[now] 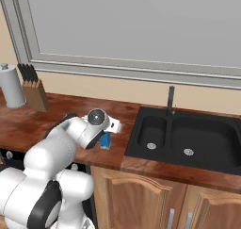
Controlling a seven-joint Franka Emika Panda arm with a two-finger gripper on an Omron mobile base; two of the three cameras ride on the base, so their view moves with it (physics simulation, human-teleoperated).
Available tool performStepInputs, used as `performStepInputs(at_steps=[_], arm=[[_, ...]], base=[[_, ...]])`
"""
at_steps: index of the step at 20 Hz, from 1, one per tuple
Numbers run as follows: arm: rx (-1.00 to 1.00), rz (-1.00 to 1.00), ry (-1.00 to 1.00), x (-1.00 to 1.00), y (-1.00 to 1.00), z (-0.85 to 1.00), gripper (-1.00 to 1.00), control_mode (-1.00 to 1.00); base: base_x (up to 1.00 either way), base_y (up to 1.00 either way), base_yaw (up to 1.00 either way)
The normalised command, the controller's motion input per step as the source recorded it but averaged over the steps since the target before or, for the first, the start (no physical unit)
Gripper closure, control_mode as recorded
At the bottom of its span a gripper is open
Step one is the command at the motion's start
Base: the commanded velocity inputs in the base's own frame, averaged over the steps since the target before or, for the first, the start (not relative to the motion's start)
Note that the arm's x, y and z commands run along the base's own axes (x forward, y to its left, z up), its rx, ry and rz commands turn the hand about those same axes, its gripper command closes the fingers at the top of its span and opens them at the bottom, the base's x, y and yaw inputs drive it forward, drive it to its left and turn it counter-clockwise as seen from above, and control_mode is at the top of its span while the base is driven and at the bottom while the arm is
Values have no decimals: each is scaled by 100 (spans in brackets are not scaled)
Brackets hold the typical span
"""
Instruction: Gather the eggs and milk located in the vicinity of the sink area and place them right next to the bowl.
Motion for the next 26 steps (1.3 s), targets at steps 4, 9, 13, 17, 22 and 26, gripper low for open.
performStepInputs(at_steps=[4,9,13,17,22,26], arm=[[0,0,0,9,2,-25,100,-100],[0,0,0,2,4,-18,-100,-100],[0,0,-2,-4,4,-1,-100,-100],[0,0,-5,-7,0,0,-100,-100],[1,0,-10,-21,0,14,-100,-100],[1,0,-9,-21,0,43,-100,-100]], base=[[0,0,0],[0,0,0],[0,0,0],[0,0,0],[0,0,0],[0,0,0]])
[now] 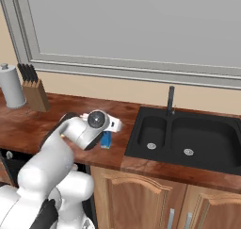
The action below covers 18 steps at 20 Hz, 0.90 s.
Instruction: Gather the eggs and milk located in the vicinity of the sink area and place them right next to the bowl.
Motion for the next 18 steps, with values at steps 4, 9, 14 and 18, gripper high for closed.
performStepInputs(at_steps=[4,9,14,18], arm=[[0,0,-10,-24,0,75,-100,-100],[0,0,-2,-53,0,61,-100,-100],[0,0,21,-77,0,46,-100,-100],[-2,0,33,-78,0,44,-100,-100]], base=[[0,0,0],[0,0,0],[0,0,0],[0,0,0]])
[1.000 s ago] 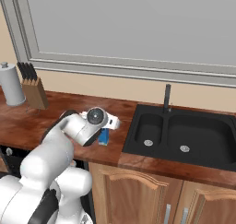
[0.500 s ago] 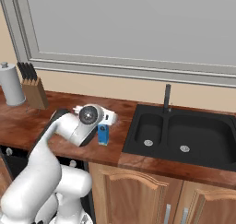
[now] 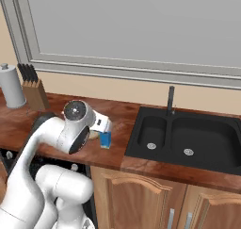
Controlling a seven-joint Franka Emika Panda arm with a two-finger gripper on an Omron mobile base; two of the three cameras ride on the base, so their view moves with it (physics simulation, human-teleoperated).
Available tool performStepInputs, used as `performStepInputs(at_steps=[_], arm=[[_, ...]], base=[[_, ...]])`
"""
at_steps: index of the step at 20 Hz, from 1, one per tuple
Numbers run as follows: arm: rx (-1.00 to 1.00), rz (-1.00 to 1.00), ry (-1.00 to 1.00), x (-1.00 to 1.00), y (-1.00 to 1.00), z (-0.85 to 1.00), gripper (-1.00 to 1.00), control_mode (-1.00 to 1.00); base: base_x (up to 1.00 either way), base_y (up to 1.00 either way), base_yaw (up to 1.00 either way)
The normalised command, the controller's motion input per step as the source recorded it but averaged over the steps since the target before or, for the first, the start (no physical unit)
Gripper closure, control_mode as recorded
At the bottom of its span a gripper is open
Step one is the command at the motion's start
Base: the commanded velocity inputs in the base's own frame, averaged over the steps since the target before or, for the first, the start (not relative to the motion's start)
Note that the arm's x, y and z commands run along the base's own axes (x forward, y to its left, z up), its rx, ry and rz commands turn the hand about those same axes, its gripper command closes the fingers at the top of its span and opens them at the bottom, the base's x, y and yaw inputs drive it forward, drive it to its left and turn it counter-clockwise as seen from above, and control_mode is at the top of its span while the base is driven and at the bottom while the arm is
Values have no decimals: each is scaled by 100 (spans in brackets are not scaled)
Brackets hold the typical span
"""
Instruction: Gather the eggs and milk located in the vicinity of the sink area and place them right next to the bowl.
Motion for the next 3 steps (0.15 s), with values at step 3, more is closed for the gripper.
performStepInputs(at_steps=[3], arm=[[-4,0,33,-78,0,29,-100,-100]], base=[[0,0,0]])
